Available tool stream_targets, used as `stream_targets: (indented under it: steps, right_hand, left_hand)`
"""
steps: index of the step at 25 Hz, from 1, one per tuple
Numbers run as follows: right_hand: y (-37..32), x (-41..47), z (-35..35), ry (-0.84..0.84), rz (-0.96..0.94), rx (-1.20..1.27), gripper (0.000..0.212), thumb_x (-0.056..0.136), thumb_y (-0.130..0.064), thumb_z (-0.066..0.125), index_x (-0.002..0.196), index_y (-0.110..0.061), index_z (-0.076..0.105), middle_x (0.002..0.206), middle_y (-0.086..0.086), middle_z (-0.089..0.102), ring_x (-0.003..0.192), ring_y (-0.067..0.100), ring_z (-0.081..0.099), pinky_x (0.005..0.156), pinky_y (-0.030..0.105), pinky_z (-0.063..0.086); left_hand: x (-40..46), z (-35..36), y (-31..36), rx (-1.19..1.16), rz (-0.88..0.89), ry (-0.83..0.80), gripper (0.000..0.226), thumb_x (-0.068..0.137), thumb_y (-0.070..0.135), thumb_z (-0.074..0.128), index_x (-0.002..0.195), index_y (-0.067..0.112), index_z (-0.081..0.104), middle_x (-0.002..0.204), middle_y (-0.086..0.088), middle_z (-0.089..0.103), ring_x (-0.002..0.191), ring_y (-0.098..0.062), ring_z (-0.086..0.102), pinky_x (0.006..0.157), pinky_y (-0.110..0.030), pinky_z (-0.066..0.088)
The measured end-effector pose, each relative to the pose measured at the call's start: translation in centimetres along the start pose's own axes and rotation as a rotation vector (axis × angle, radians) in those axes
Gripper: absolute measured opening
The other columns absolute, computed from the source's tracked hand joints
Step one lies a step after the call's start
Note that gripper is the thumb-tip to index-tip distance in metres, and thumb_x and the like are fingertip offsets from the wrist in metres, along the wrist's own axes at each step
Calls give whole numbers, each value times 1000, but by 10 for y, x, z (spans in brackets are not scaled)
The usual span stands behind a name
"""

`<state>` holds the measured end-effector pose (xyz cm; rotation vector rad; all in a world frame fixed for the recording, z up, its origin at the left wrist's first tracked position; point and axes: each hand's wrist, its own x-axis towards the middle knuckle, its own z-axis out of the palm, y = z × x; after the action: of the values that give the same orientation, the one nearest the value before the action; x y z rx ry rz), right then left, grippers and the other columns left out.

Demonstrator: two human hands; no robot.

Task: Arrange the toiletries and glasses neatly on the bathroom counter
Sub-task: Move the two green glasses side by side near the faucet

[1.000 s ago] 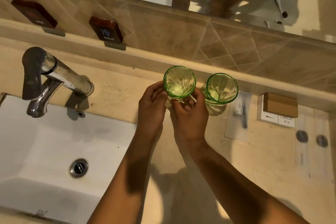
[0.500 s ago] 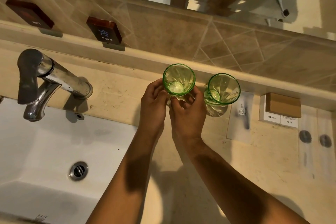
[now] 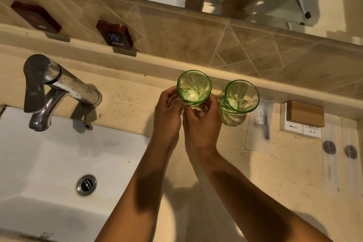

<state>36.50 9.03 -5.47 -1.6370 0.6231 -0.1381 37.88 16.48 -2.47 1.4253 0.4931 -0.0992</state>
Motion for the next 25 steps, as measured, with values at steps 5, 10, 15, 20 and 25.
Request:
stream_targets:
  steps: [5, 10, 15, 20, 25]
  right_hand:
    - [3, 0, -4, -63, 15, -61, 73, 74, -39, 72, 141, -39, 44, 133, -10, 61, 119, 12, 63, 96, 43, 57]
    - [-9, -21, -31, -143, 55, -168, 68, 85, -20, 69, 148, -17, 41, 138, 2, 59, 120, 11, 60, 97, 17, 50]
    - [-17, -68, -103, -200, -52, -378, 40, 92, -12, 62, 132, -16, 60, 122, -4, 65, 106, 6, 60, 82, -4, 34]
    - [13, -119, -216, -102, -141, -534, 17, 91, -14, 68, 105, -23, 69, 93, -11, 68, 84, -2, 62, 82, 15, 51]
    - [49, -169, -320, 190, -36, -610, 7, 89, -9, 70, 90, -16, 69, 85, 1, 70, 81, 19, 68, 79, 29, 54]
  left_hand:
    - [0, -1, -1, -41, -41, 6, 36, 98, 5, 53, 132, 17, 57, 129, 1, 66, 119, -13, 63, 102, -38, 54]
    - [-27, -15, -6, -79, -140, 36, 45, 97, 2, 54, 140, 13, 52, 139, -1, 61, 125, -14, 60, 97, -29, 54]
    - [-100, -25, -27, 135, -87, 15, 29, 95, 8, 63, 123, 13, 64, 107, 1, 73, 93, -7, 71, 80, -23, 57]
    - [-183, -15, -65, 443, -104, -210, 16, 95, 18, 62, 96, 32, 68, 92, 3, 75, 84, -16, 72, 81, -41, 61]
    - [-251, 30, -95, 718, -83, -493, 15, 94, 18, 60, 97, 31, 68, 94, 9, 73, 79, -4, 67, 73, -18, 57]
